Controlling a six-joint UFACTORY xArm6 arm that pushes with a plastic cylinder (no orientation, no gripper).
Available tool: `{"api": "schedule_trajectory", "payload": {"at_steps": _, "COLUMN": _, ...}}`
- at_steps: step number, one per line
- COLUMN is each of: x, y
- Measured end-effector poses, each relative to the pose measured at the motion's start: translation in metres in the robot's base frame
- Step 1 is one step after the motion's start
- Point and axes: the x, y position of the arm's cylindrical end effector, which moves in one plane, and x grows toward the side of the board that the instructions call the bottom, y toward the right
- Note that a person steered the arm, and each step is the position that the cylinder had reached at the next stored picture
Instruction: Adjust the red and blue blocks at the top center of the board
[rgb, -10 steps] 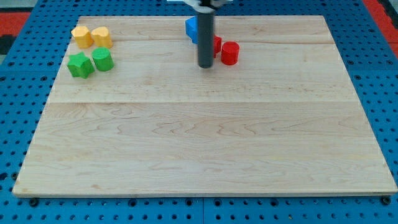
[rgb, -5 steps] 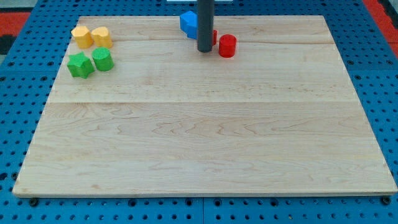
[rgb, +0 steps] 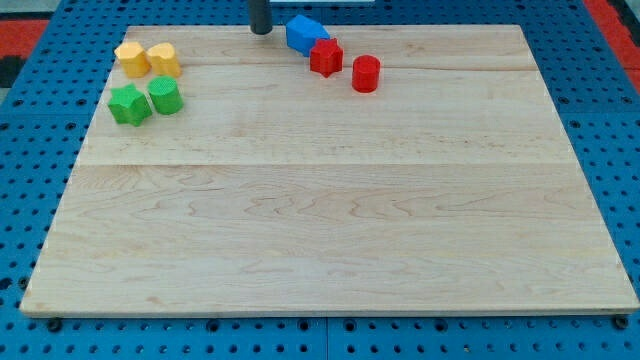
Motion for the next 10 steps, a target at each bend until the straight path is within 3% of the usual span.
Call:
{"api": "schedule_trajectory", "payload": {"at_steps": 2, "x": 0.018, "y": 0.058}}
{"api": "schedule_trajectory", "payload": {"at_steps": 3, "x": 0.04, "y": 0.039}}
{"api": "schedule_trajectory", "payload": {"at_steps": 4, "x": 0.096, "y": 0.018}}
{"api": "schedule_trajectory", "payload": {"at_steps": 5, "x": 0.131, "y": 0.129}}
{"api": "schedule_trajectory", "payload": {"at_steps": 6, "x": 0.115, "y": 0.165}}
{"api": "schedule_trajectory", "payload": {"at_steps": 8, "x": 0.096, "y": 0.087}}
{"api": "schedule_trajectory", "payload": {"at_steps": 9, "x": 0.12, "y": 0.143}}
{"api": "schedule_trajectory", "payload": {"at_steps": 10, "x": 0.142, "y": 0.241}}
